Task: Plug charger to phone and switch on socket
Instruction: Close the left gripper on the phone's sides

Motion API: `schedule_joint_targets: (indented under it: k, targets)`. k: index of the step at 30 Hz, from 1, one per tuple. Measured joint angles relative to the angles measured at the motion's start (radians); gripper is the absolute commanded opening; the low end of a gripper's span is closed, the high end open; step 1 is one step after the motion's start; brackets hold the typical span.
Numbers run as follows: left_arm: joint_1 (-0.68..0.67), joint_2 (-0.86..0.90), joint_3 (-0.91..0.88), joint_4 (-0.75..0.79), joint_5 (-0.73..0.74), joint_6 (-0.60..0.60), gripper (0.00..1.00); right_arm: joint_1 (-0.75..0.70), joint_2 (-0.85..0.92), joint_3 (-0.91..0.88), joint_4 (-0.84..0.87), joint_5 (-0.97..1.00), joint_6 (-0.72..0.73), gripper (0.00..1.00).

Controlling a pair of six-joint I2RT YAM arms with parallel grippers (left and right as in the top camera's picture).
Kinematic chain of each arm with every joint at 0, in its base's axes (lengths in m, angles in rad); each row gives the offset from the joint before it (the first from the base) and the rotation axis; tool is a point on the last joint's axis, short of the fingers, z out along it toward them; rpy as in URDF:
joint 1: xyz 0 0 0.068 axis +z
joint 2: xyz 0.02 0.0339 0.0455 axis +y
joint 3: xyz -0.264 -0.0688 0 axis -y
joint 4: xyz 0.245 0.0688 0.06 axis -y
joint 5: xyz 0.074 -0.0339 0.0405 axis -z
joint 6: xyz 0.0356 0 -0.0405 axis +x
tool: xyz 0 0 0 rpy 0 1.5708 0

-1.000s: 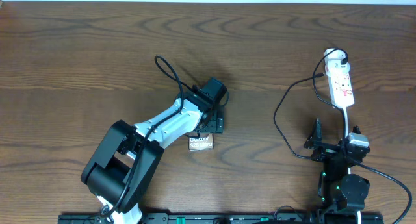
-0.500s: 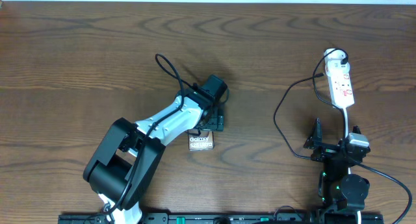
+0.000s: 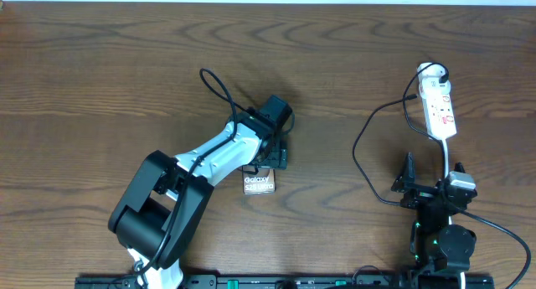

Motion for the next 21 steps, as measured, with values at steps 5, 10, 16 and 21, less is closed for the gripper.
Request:
schedule_joint_targets:
  k: [5, 10, 16, 21]
  targets:
    - [0.002, 0.010, 0.011, -0.016, 0.004, 0.003, 0.93, 0.000, 0.000, 0.000, 0.000, 0.000, 0.000, 0.99]
    - [0.010, 0.010, 0.015, -0.027, 0.020, 0.004, 0.88, 0.000, 0.000, 0.000, 0.000, 0.000, 0.000, 0.99]
    - [0.015, 0.010, 0.016, -0.036, 0.026, 0.010, 0.69, 0.000, 0.000, 0.000, 0.000, 0.000, 0.000, 0.99]
    - [0.016, 0.010, 0.018, -0.042, 0.028, 0.010, 0.69, 0.000, 0.000, 0.000, 0.000, 0.000, 0.000, 0.99]
